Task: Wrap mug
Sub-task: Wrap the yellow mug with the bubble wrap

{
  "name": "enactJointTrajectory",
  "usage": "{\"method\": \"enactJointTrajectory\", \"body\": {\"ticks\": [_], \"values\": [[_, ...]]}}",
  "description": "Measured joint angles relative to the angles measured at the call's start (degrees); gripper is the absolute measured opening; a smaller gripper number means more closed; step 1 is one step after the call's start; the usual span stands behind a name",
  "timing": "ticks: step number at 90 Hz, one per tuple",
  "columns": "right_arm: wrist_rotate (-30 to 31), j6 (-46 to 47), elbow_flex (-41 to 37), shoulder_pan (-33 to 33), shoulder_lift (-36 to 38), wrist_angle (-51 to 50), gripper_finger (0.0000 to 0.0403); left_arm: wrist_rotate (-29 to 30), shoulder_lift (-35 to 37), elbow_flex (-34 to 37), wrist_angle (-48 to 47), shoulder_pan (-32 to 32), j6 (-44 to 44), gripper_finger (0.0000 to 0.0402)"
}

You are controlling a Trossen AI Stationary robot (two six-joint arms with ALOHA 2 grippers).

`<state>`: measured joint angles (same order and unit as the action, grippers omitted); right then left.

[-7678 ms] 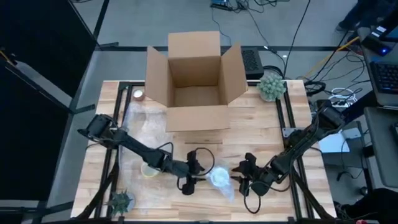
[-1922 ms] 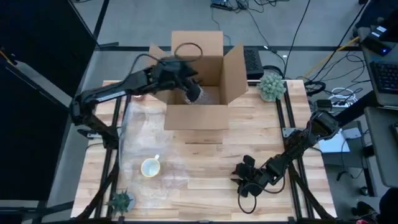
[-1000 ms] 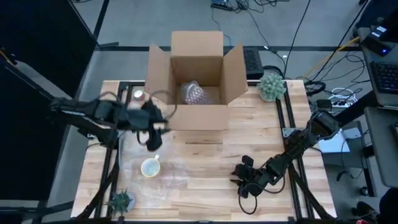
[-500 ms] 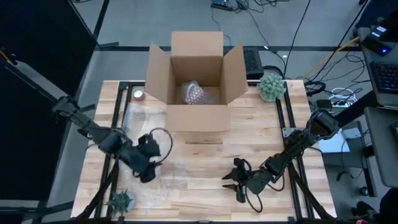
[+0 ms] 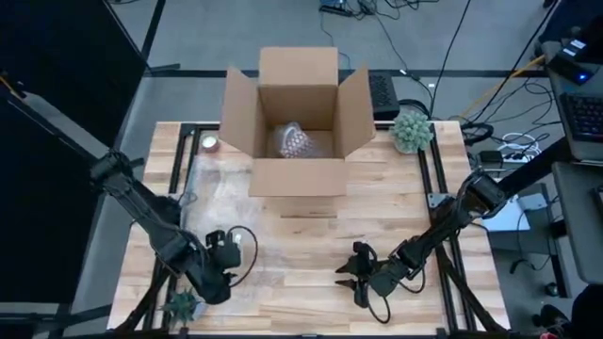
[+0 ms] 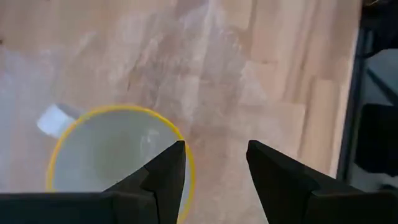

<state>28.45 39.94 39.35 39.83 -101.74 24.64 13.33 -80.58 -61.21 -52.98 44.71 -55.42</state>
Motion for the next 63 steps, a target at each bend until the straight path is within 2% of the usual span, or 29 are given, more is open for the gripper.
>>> {"method": "enactJointTrajectory", "body": {"ticks": [31, 51, 63], "values": [[-0.3, -1.2, 0.0, 0.0, -1.9, 2.6, 0.0137, 0.3, -4.2, 0.0, -4.5, -0.1, -2.8, 0.0162], [0.1, -3.0, 0.0, -0.2, -1.9, 3.1, 0.0137, -0.5, -7.4, 3.7, 0.5, -1.3, -2.8, 0.0162], [-0.1, -3.2, 0.0, -0.1, -1.9, 3.2, 0.0137, -1.7, -10.3, 4.9, 0.4, -2.4, -2.6, 0.0157]]}}
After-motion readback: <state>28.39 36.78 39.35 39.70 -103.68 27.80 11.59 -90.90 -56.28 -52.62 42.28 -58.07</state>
